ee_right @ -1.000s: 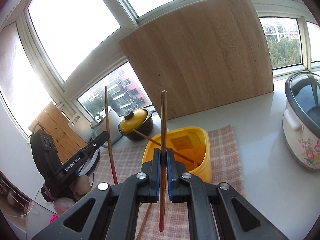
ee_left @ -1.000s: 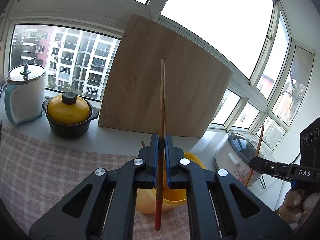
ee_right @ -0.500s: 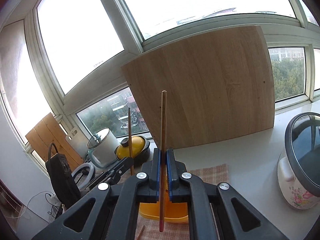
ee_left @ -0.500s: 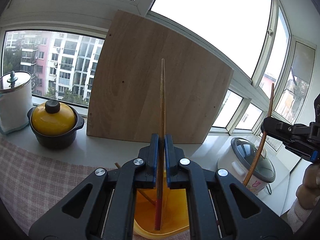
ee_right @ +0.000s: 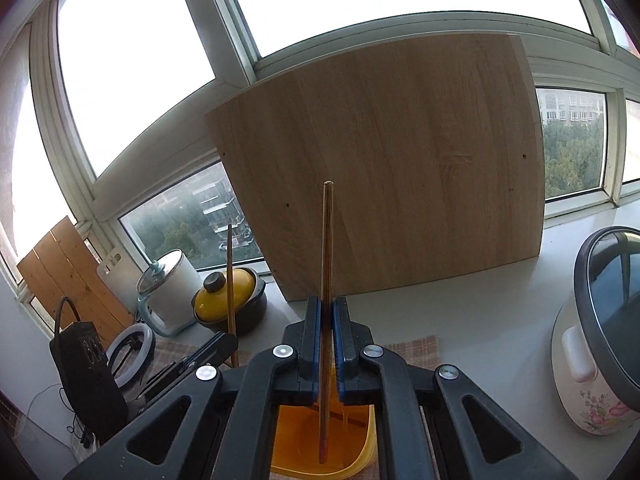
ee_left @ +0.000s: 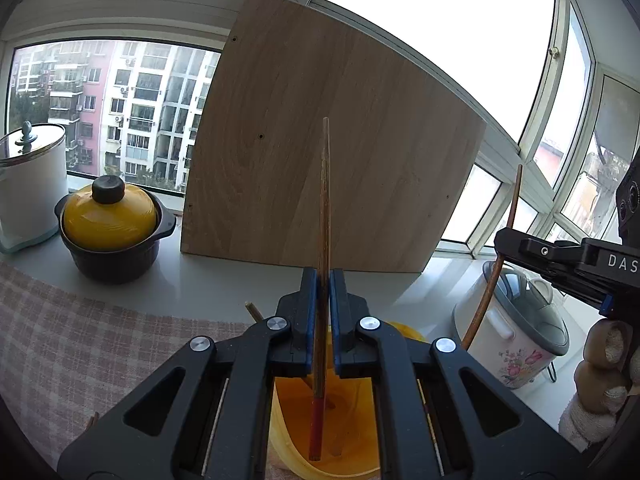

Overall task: Organize utensils
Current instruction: 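Carry the upright chopstick with the right tool over the yellow container, then open the right tool to release the chopstick into the container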

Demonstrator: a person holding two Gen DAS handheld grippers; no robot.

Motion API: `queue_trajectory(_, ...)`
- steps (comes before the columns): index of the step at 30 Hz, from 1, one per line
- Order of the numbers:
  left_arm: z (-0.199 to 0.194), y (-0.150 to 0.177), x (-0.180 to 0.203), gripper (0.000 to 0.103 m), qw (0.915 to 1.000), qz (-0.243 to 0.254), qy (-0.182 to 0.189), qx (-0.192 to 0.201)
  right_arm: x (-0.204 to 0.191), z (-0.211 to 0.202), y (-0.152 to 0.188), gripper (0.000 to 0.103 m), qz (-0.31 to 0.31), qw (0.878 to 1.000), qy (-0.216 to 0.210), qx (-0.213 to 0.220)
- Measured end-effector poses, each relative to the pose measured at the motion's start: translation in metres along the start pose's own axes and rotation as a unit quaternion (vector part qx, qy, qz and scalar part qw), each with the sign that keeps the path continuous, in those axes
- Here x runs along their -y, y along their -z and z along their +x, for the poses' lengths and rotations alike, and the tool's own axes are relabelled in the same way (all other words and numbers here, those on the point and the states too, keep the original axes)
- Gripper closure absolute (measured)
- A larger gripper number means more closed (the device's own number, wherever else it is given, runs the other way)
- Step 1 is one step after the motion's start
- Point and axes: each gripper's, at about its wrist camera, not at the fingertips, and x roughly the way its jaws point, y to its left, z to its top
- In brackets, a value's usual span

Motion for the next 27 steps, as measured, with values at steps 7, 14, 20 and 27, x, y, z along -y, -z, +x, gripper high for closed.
queue_trajectory(7, -0.006, 0.009, 0.000, 0.099, 0.9993, 0.024, -0.007, -0.029, 0.005, 0.009, 0.012, 0.100, 0.008, 1.000, -0.005, -0.021)
queue_trajectory(14, -0.012, 0.016, 0.000, 0.099, 0.9982, 0.028, -0.003, -0.052, 0.005, 0.018, 0.024, 0.100, 0.015, 0.999, -0.020, -0.047)
queue_trajectory(20, -0.019, 0.022, 0.002, 0.099, 0.9976, 0.029, -0.005, -0.063, 0.002, 0.024, 0.042, 0.100, 0.020, 0.997, -0.027, -0.070)
queue_trajectory(27, -0.027, 0.029, 0.006, 0.099, 0.9965, 0.042, -0.007, -0.072, 0.001, 0.025, 0.057, 0.100, 0.020, 0.995, -0.030, -0.093)
